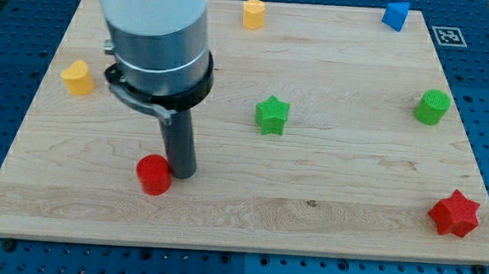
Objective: Move the red circle to the bottom left
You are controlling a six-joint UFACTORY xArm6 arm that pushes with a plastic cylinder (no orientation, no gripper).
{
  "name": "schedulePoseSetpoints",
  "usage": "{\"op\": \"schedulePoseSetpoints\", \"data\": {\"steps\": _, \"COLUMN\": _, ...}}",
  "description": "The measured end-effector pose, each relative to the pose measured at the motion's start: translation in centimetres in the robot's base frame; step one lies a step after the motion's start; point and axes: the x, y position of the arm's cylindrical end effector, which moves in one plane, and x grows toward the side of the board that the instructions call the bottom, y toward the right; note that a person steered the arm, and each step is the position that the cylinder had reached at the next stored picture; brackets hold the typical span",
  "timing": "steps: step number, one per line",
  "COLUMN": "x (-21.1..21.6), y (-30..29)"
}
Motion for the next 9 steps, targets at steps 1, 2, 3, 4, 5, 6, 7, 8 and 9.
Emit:
{"op": "schedulePoseSetpoints", "data": {"steps": 1, "x": 0.7, "y": -1.8}}
{"op": "schedulePoseSetpoints", "data": {"steps": 2, "x": 2.1, "y": -3.1}}
{"op": "schedulePoseSetpoints", "data": {"steps": 3, "x": 3.3, "y": -4.5}}
{"op": "schedulePoseSetpoints", "data": {"steps": 4, "x": 3.9, "y": -6.0}}
{"op": "schedulePoseSetpoints", "data": {"steps": 5, "x": 4.6, "y": -6.9}}
{"op": "schedulePoseSetpoints", "data": {"steps": 6, "x": 4.9, "y": -7.3}}
{"op": "schedulePoseSetpoints", "data": {"steps": 7, "x": 4.9, "y": -8.8}}
{"op": "schedulePoseSetpoints", "data": {"steps": 8, "x": 4.9, "y": -10.1}}
{"op": "schedulePoseSetpoints", "data": {"steps": 9, "x": 4.9, "y": -10.1}}
